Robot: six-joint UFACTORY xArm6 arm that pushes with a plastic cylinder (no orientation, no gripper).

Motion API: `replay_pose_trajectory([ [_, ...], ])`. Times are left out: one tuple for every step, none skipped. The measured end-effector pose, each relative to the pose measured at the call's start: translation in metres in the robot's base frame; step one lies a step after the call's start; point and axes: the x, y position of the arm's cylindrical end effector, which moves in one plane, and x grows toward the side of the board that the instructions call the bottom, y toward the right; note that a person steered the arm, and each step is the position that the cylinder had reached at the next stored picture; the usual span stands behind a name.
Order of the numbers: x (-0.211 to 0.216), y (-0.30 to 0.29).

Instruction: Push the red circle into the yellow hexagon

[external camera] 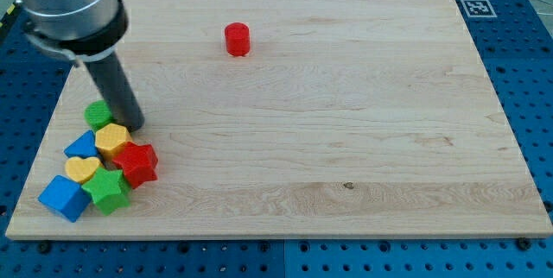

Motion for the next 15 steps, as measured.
replay_pose_trajectory([
  [0.002,-0.007],
  [-0.014,0.037],
  [-0.057,0.083],
  [-0.082,0.129],
  [-0.104,0.194],
  [-0.134,0.246],
  [-0.166,0.250],
  [-0.172,0.216],
  [-0.172,0.167],
  [-0.172,0.125],
  [-0.170,0.095],
  [-0.153,0.086],
  [-0.131,0.086],
  [-0.110,0.086],
  [-0.087,0.086],
])
